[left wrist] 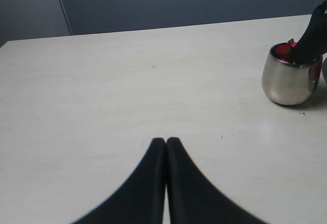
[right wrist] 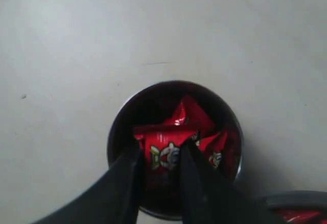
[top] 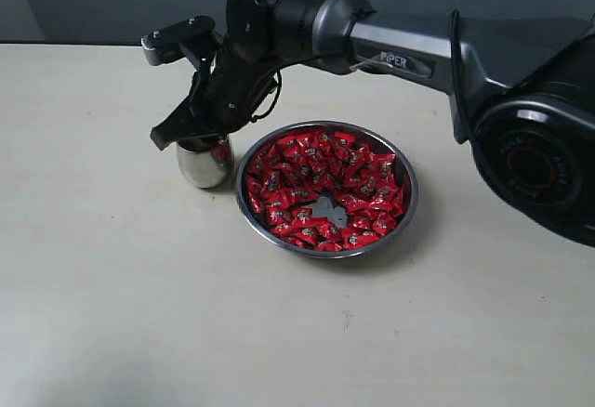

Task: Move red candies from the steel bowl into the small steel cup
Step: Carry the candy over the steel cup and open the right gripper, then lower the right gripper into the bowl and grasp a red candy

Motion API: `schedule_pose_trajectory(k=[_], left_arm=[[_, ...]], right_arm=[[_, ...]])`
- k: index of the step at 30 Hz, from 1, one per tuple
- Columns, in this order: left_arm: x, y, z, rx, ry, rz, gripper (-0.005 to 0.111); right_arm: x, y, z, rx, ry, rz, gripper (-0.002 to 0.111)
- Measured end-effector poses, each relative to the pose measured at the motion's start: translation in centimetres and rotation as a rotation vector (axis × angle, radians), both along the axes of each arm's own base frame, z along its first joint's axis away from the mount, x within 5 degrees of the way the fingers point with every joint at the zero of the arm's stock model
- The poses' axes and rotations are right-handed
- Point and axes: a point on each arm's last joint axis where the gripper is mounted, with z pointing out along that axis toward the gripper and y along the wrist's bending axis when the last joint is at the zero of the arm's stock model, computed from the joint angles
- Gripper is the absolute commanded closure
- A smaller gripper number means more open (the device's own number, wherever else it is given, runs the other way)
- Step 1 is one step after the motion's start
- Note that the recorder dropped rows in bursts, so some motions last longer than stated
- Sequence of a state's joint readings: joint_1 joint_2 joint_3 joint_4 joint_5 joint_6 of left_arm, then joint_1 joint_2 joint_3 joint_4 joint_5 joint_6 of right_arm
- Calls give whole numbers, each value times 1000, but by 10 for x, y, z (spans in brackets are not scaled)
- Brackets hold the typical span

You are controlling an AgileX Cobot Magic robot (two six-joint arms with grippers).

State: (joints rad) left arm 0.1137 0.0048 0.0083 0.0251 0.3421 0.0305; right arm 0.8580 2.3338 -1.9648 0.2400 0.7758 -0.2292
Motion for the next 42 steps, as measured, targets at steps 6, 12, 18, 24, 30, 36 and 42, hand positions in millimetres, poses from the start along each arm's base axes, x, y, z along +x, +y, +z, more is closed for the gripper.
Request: schedule_pose_trajectory(k=[6,12,18,24,30,36,42], left_arm=[[0,0,0,0,0,0,106],[0,0,0,0,0,0,106],[0,0,0,0,0,0,106],[0,0,0,0,0,0,106],[0,0,0,0,0,0,106],[0,0,0,0,0,0,106],[0,0,0,0,0,0,106]], right_arm=[[2,0,-1,-1,-18,1,65],[4,-1,2,-18,-51,12,65],[-1,-9,35,-27,-82,11,65],[-11,-29,76,-95,-77,3,65],[-13,-61,68,-182,6,-56,65],[-26,-95,39,-223,43,-96,65],[-27,-126,18,-225,50,-158,65]])
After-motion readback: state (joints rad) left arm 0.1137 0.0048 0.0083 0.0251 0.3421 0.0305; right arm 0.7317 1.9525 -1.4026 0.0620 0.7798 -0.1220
